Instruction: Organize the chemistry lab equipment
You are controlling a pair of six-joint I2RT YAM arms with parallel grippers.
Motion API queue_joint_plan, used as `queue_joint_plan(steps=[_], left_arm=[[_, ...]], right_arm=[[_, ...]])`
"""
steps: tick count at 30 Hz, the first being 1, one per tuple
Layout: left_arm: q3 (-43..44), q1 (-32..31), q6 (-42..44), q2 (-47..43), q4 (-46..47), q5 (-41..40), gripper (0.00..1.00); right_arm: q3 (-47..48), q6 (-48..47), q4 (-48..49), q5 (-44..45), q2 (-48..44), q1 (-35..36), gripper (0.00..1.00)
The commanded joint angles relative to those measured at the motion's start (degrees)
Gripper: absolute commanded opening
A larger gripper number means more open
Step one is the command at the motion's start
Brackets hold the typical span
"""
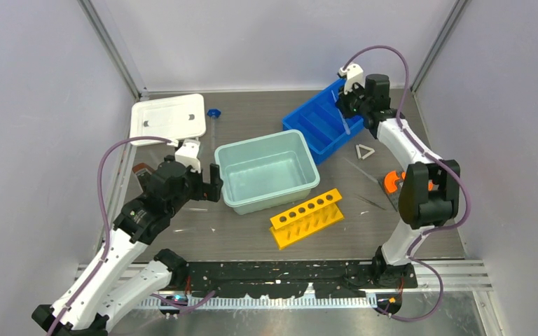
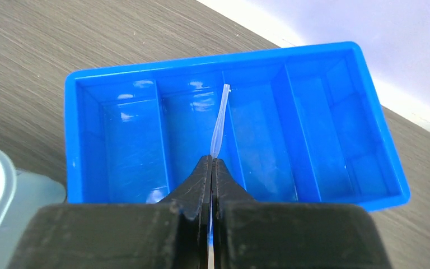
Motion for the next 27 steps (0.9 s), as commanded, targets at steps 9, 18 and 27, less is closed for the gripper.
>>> queue_joint_plan(steps=[9, 18, 27], left_arm=[[-0.19, -0.14, 0.55, -0.63, 2.95, -0.74, 1.0], [-0.4, -0.14, 0.57, -0.48, 3.18, -1.5, 1.0], [-0.26, -0.13, 0.46, -0.54, 2.97, -1.09, 1.0]], right_arm=[[7.15, -13.09, 6.69, -2.84, 11.27, 3.19, 0.06], [7.47, -18.15, 5.91, -0.36, 16.13, 5.72, 0.06], [6.87, -16.6, 4.03, 1.79, 16.62, 5.77, 0.21]])
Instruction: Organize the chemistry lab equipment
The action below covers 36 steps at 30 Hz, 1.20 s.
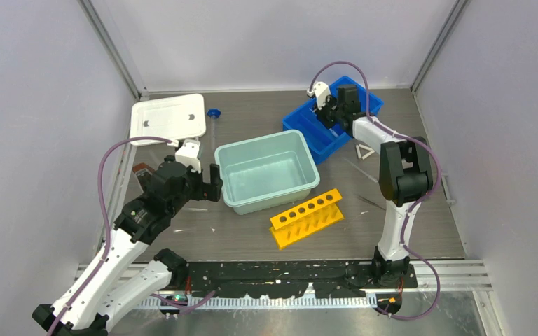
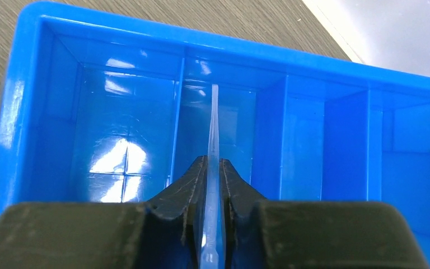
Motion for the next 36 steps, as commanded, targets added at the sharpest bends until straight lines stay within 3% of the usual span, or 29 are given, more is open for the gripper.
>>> queue_joint_plan(steps=[1, 6, 12, 17, 27, 31, 36], left_arm=[[0.38, -0.14, 0.4, -0.52, 2.3, -0.58, 1.0], [0.2, -0.14, 0.44, -0.97, 2.2, -0.5, 1.0], [0.21, -0.13, 0.62, -1.53, 2.24, -0.45, 1.0], [0.03, -0.14, 0.69, -2.06, 2.28, -0.16, 1.0], [-0.46, -0.14, 0.79, -2.34, 2.63, 0.83, 1.0], [-0.41, -0.14, 0.67, -2.2, 2.31, 0.76, 1.0], [-0.49, -0.14, 0.66, -2.33, 1.96, 0.8, 1.0]], right_arm=[[1.41, 0.64, 1.13, 2.3, -0.99, 0.0, 0.25], [0.9, 6.13, -0.49, 3.74, -3.88, 0.03, 0.37], [2.31, 21.83, -11.73, 12.06, -11.61, 0.03, 0.38], [-3.79, 29.1, -17.7, 15.28, -20.97, 0.03, 0.38], [-21.63, 28.33, -22.17, 19.97, -43.92, 0.01, 0.38], [-26.75, 28.49, -21.38, 23.51, -45.77, -0.05, 0.38], [-26.44, 27.58, -25.87, 29.35, -41.7, -0.25, 0.38]])
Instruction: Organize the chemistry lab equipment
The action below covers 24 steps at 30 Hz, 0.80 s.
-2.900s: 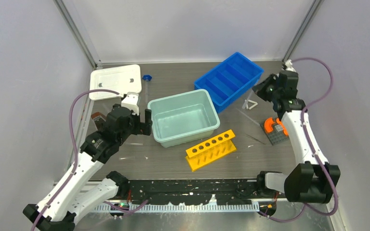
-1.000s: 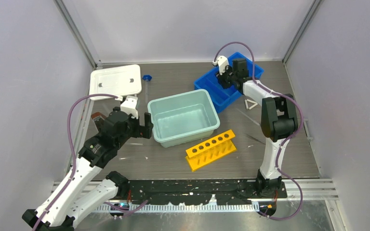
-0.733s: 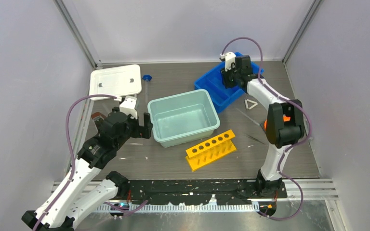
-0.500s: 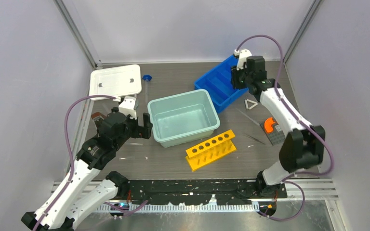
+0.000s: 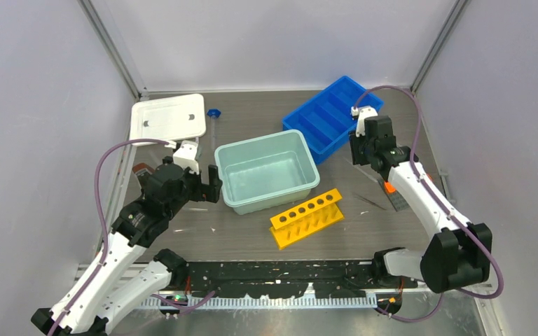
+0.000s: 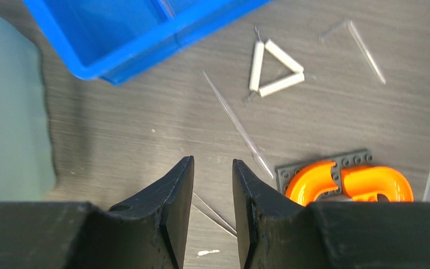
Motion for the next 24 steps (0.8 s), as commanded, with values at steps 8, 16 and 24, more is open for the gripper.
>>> queue_joint_plan(steps=[8, 16, 24], left_arm=[[-0.2, -0.14, 0.48, -1.41, 2.74, 1.31, 1.0], [-0.16, -0.15, 0.35, -2.45, 2.29, 0.93, 1.0], [-0.11, -0.14, 0.31, -2.03, 2.78, 1.3, 1.0]], right_arm=[[3.04, -3.28, -8.48, 3.65, 10.63, -2.05, 0.38], [7.78, -4.6, -10.44, 2.14, 20.92, -6.7, 0.39], [10.79, -4.86, -11.45, -2.73, 24.38, -11.47, 0.4]])
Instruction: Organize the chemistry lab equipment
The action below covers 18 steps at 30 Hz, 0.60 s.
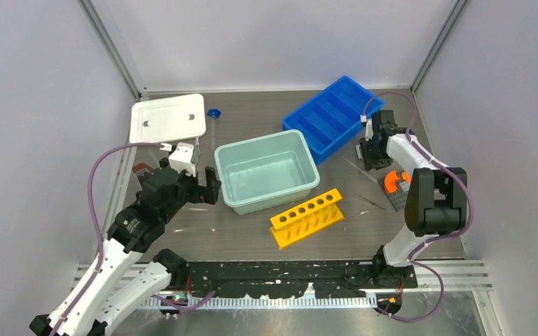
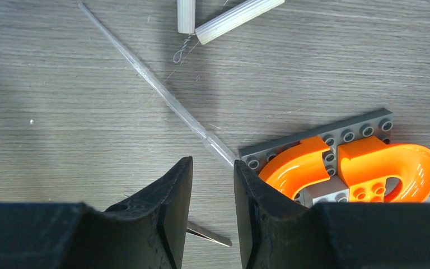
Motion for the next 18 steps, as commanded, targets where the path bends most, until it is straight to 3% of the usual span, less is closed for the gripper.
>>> queue_joint_plan(steps=[1, 18], left_arm=[[0.22, -0.14, 0.33, 0.0, 2.64, 0.52, 1.0], [0.22, -0.14, 0.46, 0.34, 2.56, 0.13, 1.0]], right_arm=[[2.49, -1.27, -1.18, -3.71, 0.82, -2.11, 0.4], [3.51, -1.49, -1.41, -7.63, 6.36, -3.67, 0.41]])
